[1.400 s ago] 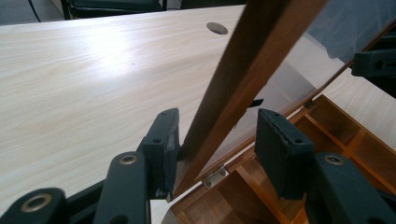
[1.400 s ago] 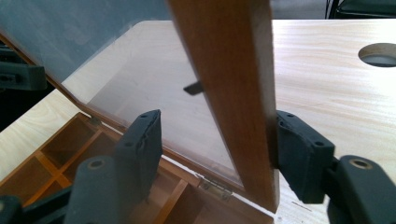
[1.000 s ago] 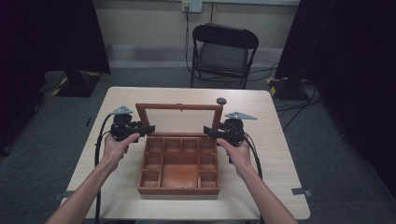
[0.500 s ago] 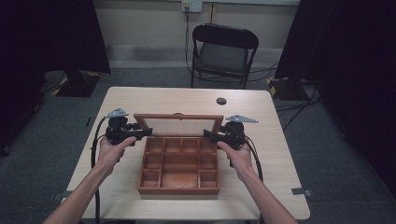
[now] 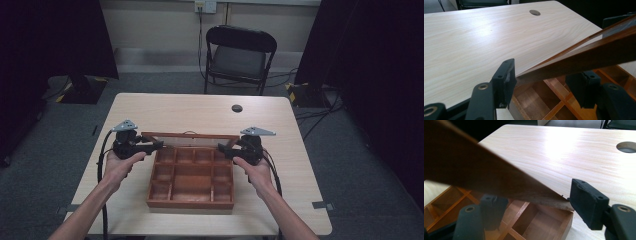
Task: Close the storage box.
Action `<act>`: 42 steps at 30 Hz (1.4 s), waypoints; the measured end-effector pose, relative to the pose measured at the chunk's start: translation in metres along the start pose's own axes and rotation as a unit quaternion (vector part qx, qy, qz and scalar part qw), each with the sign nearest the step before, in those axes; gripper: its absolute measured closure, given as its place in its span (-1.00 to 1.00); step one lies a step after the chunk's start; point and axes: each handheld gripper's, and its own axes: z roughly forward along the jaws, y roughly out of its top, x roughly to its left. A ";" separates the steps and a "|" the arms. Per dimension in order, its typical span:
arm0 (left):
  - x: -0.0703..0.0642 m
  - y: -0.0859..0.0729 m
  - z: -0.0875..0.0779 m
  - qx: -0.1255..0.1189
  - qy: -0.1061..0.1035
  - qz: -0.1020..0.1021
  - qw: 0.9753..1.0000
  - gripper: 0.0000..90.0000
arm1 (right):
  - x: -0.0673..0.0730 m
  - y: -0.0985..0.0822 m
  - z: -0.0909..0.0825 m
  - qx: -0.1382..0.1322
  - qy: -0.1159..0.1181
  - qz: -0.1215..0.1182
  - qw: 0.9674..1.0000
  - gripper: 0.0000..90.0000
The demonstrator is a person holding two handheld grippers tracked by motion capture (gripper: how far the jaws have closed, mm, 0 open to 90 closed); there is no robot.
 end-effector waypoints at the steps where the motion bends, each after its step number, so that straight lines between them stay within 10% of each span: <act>1: 0.000 0.000 0.000 -0.001 -0.001 -0.001 1.000 -0.10 | 0.000 -0.001 0.000 0.000 0.001 0.001 1.000 -0.32; 28: -0.004 -0.008 -0.010 0.018 -0.024 0.002 1.000 -0.62 | -0.030 -0.021 -0.043 0.038 -0.028 0.010 0.999 -0.27; 35: -0.009 -0.016 -0.013 0.017 -0.019 0.010 1.000 -0.62 | -0.032 -0.012 -0.054 0.031 -0.048 -0.003 0.998 -0.19; 42: -0.008 -0.019 -0.018 0.020 -0.018 0.012 1.000 -0.63 | -0.027 0.007 -0.060 0.021 -0.019 0.001 1.000 -0.12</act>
